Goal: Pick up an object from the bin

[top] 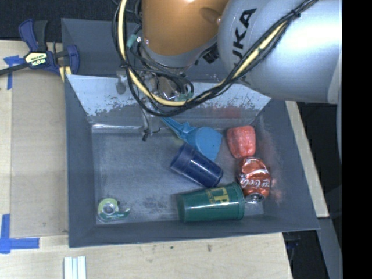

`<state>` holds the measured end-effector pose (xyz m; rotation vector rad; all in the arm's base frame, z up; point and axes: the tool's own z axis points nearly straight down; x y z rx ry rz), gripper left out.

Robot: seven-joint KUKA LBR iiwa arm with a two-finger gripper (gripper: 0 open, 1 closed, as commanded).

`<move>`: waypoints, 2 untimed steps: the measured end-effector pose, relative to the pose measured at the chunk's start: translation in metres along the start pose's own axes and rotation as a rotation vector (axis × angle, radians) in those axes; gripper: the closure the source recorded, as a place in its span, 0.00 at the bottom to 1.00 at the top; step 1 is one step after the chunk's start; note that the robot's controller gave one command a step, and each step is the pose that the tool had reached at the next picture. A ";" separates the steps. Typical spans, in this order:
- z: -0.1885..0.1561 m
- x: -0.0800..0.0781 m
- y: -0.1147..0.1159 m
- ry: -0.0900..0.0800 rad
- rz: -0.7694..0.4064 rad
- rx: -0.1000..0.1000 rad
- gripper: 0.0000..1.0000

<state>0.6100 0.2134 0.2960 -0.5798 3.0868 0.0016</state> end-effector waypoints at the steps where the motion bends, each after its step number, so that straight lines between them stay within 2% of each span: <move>1: 0.015 -0.007 0.008 -0.020 -0.046 0.001 0.00; 2: 0.007 -0.007 0.011 0.010 -0.058 -0.001 0.00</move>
Offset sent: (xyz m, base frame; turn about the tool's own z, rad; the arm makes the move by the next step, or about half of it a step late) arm 0.0072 0.0210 0.0735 -0.0706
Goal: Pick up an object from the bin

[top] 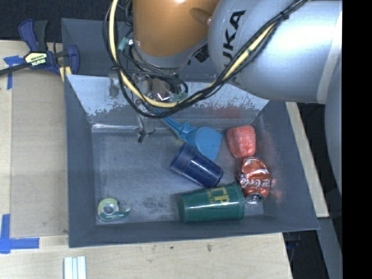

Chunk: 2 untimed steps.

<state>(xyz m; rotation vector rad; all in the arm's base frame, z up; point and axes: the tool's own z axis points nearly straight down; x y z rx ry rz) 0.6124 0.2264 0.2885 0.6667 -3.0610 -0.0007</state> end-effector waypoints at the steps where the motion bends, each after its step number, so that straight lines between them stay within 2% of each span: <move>1: -0.073 0.007 -0.008 -0.026 0.010 0.003 0.00; 2: -0.125 -0.008 0.006 -0.011 0.004 0.002 0.00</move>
Offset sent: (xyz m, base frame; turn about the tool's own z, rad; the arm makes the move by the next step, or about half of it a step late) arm 0.0073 0.0173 0.1319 0.0002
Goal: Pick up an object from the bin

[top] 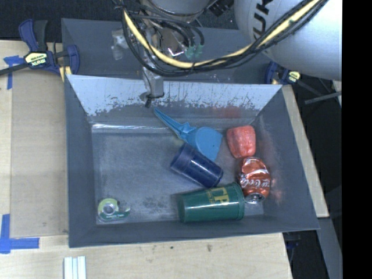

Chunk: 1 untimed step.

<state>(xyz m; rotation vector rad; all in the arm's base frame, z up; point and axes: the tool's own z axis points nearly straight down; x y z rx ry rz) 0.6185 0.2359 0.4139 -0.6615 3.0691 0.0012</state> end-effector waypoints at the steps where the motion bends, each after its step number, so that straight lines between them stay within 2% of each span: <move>1: -0.009 0.015 -0.011 -0.011 -0.144 0.001 0.00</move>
Offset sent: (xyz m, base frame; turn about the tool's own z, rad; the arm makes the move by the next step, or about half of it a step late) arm 0.0000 0.0043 0.0561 0.0359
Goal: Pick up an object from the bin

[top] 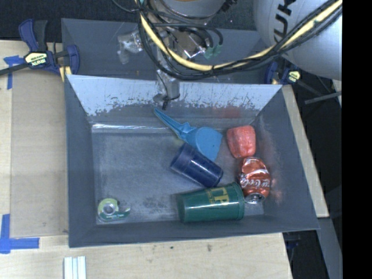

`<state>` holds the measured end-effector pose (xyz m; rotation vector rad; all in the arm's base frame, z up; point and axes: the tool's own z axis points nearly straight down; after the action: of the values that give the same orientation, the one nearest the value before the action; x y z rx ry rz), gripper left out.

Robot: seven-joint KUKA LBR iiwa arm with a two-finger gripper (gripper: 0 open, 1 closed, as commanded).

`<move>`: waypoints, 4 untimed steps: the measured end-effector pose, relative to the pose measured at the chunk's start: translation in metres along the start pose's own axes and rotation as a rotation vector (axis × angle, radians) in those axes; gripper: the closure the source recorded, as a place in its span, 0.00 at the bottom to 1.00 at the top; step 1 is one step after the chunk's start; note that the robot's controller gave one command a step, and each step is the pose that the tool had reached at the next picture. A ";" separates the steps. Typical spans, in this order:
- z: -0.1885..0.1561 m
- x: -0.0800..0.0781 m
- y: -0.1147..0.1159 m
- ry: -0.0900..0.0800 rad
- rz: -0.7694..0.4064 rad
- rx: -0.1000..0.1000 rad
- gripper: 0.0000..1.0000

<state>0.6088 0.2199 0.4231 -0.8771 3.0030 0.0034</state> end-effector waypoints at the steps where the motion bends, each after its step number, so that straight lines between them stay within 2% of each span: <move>1: -0.017 -0.005 -0.002 0.005 -0.024 0.000 0.00; 2: -0.048 0.019 -0.045 -0.007 0.172 0.002 1.00; 4: -0.048 0.020 -0.044 -0.006 0.184 0.001 1.00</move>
Offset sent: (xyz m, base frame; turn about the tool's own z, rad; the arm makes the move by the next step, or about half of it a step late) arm 0.0062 -0.0476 0.0465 0.1713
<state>0.6153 0.1717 0.4707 -0.5962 3.0658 0.0065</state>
